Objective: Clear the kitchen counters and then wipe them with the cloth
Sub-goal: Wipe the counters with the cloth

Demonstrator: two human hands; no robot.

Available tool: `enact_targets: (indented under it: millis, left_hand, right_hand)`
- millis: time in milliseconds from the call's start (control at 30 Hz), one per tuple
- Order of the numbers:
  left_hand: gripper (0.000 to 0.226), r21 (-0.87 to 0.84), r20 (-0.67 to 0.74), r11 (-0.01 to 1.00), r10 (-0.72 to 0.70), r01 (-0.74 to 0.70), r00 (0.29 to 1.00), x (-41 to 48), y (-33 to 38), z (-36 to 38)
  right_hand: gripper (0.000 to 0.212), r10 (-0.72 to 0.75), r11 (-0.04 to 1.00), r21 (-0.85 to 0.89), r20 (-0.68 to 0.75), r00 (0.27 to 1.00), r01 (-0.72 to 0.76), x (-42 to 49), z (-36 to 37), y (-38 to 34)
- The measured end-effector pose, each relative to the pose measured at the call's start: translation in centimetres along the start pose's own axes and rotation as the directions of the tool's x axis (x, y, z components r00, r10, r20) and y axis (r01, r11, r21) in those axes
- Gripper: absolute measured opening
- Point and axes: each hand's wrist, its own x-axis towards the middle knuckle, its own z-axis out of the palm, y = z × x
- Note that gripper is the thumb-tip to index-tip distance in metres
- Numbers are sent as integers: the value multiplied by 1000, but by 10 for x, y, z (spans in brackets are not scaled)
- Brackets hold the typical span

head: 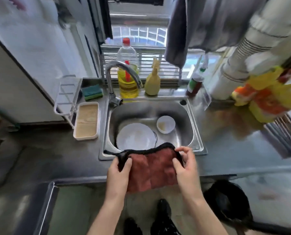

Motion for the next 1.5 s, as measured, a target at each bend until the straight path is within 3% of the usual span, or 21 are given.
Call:
enact_targets:
  millis: [100,133,200,300,433,533,600,633,700,767,833,933,1000,1067,1167,1300,1400,1500]
  left_hand:
    - [15,147,56,989,1,-9,998,-4,-3,34]
    - [30,177,72,984,9,-22,997,-4,-5,47]
    - [27,177,140,983,22,-47,990,-7,-6,79]
    - [26,136,285,990,5,-46,958,-24,-2,142]
    - [16,28,466,983,-172,180,868,-49,-6,241]
    - [33,0,510,939,-295,343,808,-57,-17,312]
    - [43,25,577,924,-324,381,750,-60,-20,354]
    - [41,65,603,932,-321,356,730,-61,-24,371]
    - [24,208,660,975,-203,84,723,-60,-35,398]
    - [19,331,642,908,-18,-256,767,-53,-53,414]
    - [22,439,554,795,127,-418,823,-40,-74,422]
    - [28,643,417,591,264,-488,870,-16,-106,422]
    - [31,723,414,444,335,-530,846,-2,-122,421]
    - [39,752,492,332,291,-569,820,8,-133,425]
    - [47,738,621,159,219,-656,752,21,-154,436]
    - [50,739,640,103,200,-665,742,25,-169,440]
    - [50,740,642,84,210,-668,737,26,-170,441]
    - [50,744,644,68,194,-665,740,26,-170,442]
  right_hand:
    - [38,-149,943,-316,-125,981,103,9,-44,16]
    - [38,-191,914,-391,-171,967,111,13,-60,23]
    - [34,-261,863,-491,-242,934,114,21,-91,33]
    - [29,-288,846,-520,-258,922,118,33,-133,44]
    - [22,-179,896,-426,-80,981,129,50,-181,54]
    - [36,-57,892,-450,-2,998,50,72,-230,67]
    - [31,-59,877,-479,-77,995,15,94,-271,73]
    - [27,-90,862,-507,-127,988,14,104,-293,75]
    - [22,-202,805,-592,-206,957,42,124,-332,80]
    - [22,-326,714,-692,-198,924,104,146,-362,89]
    - [23,-328,616,-775,-88,941,142,164,-379,102]
    - [53,-108,538,-835,68,992,116,179,-385,128]
    - [72,-58,565,-822,45,997,70,192,-384,150]
    - [81,22,541,-840,-17,1000,-26,209,-377,170]
    - [76,35,342,-940,21,999,7,231,-368,197]
    - [70,-36,228,-970,83,996,89,284,-398,211]
    - [72,-49,229,-973,-4,999,7,320,-409,208]
    - [68,-71,251,-961,98,993,112,298,-392,209]
